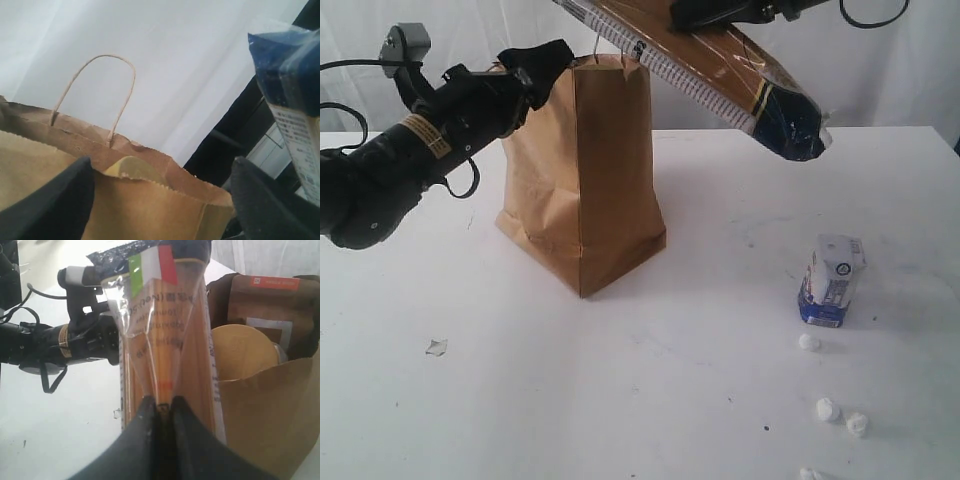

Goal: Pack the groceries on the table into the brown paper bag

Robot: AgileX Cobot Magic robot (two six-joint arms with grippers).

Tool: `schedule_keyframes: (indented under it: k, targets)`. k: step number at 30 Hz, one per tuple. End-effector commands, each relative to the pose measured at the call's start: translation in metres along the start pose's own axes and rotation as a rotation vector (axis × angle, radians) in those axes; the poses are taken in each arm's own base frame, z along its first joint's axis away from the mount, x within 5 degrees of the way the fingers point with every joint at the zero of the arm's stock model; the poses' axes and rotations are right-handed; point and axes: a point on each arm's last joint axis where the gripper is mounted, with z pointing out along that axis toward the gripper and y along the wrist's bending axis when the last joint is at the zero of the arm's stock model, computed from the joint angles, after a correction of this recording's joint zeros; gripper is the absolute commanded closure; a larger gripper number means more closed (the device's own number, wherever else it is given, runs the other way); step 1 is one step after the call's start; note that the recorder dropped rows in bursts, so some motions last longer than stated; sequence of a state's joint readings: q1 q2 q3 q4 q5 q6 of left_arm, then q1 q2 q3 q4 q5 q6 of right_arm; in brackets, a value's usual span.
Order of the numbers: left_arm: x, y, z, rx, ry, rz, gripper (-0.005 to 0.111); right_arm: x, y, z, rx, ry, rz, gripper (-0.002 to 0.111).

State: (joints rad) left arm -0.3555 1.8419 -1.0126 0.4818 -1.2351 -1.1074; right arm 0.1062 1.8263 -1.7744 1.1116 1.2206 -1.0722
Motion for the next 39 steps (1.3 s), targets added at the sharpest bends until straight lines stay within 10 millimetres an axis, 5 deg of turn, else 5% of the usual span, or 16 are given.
schedule_keyframes:
  k: [1,11,24,28,33,39]
  targets:
    - [-0.006,-0.003,0.002,-0.013,-0.03,-0.114,0.03,-0.014,0.01,-0.008,-0.024,-0.079,-0.001,0.108]
    - [-0.056,-0.013,0.02,0.027,-0.304,-0.471,0.03,-0.014,0.01,-0.008,-0.024,-0.079,0.007,0.108]
    - [-0.07,-0.01,0.02,0.106,-0.425,-0.99,0.03,-0.014,0.01,-0.008,-0.024,-0.079,0.007,0.108]
    - [-0.069,-0.012,0.021,0.107,-0.401,-0.963,0.03,-0.014,0.01,-0.008,-0.023,-0.077,0.006,0.108]
    - [-0.053,-0.002,0.011,0.017,-0.311,-0.706,0.03,-0.014,0.01,-0.008,-0.023,-0.077,0.006,0.108]
    - [-0.034,0.027,-0.019,-0.096,-0.224,-0.758,0.03,-0.013,0.009,-0.008,-0.017,-0.066,0.011,0.108]
